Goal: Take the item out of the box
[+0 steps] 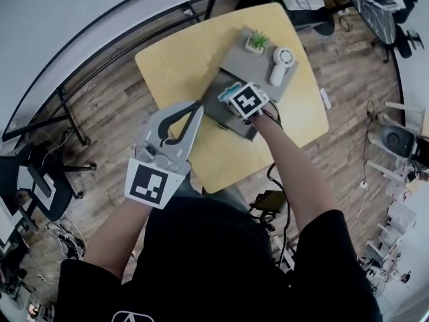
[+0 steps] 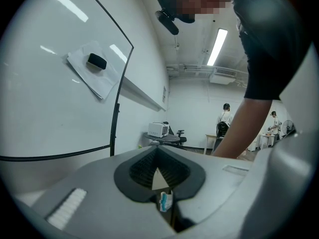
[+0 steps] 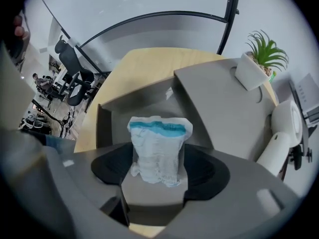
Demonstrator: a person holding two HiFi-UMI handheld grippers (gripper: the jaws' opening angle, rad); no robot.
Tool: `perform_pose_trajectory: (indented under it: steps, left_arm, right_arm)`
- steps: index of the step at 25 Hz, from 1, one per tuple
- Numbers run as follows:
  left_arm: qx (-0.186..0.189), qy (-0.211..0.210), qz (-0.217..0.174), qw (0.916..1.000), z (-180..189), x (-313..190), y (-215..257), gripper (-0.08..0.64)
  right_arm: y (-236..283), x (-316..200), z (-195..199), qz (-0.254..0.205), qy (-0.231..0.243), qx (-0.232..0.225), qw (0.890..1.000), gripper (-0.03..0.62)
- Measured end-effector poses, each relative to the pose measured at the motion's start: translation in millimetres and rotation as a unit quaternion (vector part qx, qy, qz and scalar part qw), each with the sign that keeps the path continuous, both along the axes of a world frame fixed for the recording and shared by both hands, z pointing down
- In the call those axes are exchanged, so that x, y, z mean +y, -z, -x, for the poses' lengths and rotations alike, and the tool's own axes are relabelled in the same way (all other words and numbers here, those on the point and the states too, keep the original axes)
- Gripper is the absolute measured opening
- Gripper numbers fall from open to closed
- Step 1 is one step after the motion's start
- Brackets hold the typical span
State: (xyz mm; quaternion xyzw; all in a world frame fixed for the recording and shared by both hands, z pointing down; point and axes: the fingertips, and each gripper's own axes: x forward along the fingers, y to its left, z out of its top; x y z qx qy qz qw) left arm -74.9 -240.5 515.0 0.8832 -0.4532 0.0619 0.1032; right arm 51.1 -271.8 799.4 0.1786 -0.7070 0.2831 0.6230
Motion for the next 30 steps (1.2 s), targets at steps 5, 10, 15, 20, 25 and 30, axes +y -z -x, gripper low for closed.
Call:
perform_pose_trajectory:
  steps: [5, 10, 15, 20, 25, 30]
  left_arm:
    - [0.0, 0.001, -0.005, 1.0, 2.5, 3.8, -1.7, 0.0]
    - [0.003, 0.004, -0.002, 1.0, 4.6, 9.3, -3.5, 0.0]
    - [0.004, 0.003, -0.003, 1.0, 4.9, 9.3, -0.9, 0.0]
    - [0.003, 0.004, -0.003, 1.0, 6.6, 12.5, 0.4, 0.0]
    - [0.011, 0.005, -0.009, 0.9999, 3.3, 10.9, 8.2, 0.0]
    - [0.022, 0.0, -0.028, 0.9993, -5.7, 4.4, 27.2, 0.0]
  right_arm:
    - [-2.4, -10.4, 5.3, -0.04, 0.006, 0.009, 0.999, 0.268]
    - [-3.2, -13.6, 6.4, -0.079, 0.007, 0.027, 0.996, 0.179]
    - [-2.5, -16.0, 6.1, -0.089, -0.002, 0.039, 0.995, 0.127]
    - [5.8, -16.3, 1.1, -0.095, -0.002, 0.038, 0.995, 0.114]
    - [42.7, -17.2, -9.0, -0.104, -0.02, 0.022, 0.994, 0.114]
    - [105.6, -19.3, -8.7, -0.151, -0.032, -0.029, 0.988, 0.114]
